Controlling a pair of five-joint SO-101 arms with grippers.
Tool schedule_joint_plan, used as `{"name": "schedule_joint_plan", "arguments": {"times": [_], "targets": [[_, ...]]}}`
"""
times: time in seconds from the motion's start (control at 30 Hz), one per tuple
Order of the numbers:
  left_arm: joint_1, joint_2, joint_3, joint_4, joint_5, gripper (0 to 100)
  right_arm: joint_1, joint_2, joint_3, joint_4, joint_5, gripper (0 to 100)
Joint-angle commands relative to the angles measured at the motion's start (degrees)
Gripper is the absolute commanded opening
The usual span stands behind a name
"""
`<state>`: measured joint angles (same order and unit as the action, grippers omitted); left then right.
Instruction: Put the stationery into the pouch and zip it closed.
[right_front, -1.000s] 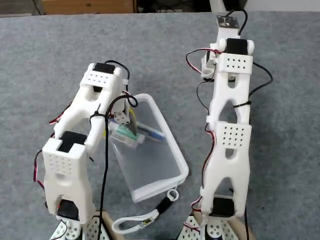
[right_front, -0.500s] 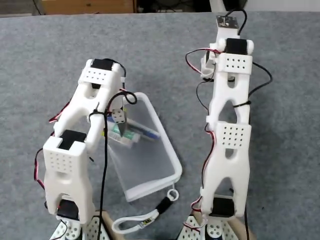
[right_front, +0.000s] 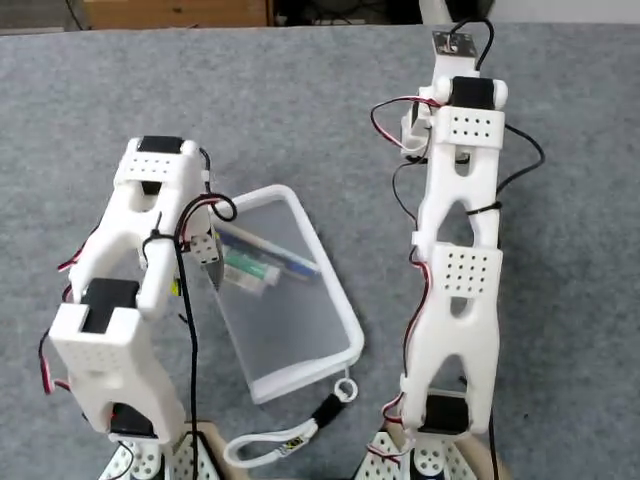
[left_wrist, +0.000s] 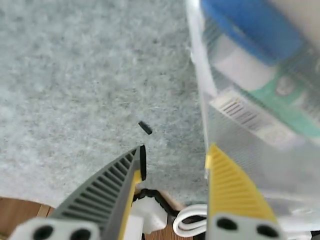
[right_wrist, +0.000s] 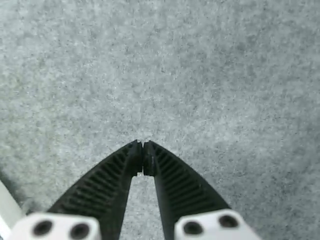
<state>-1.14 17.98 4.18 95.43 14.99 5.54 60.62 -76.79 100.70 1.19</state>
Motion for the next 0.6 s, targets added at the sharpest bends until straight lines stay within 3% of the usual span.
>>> {"name": "schedule_joint_plan", "arguments": {"times": [0.0,0.23,0.57], "targets": [[1.98,-0.97,2.24,-4.13,0.26,22,-0.18,-4.35,-2.33,0.62,-0.09,1.3],[6.37,-0.97,1.8,-7.65,0.7,22,-0.18,-4.35,-2.33,0.62,-0.09,1.3],[6.37,3.87,0.75,-14.68,0.79,22,-0.18,-4.44,-2.77,0.62,-0.09,1.3]]}}
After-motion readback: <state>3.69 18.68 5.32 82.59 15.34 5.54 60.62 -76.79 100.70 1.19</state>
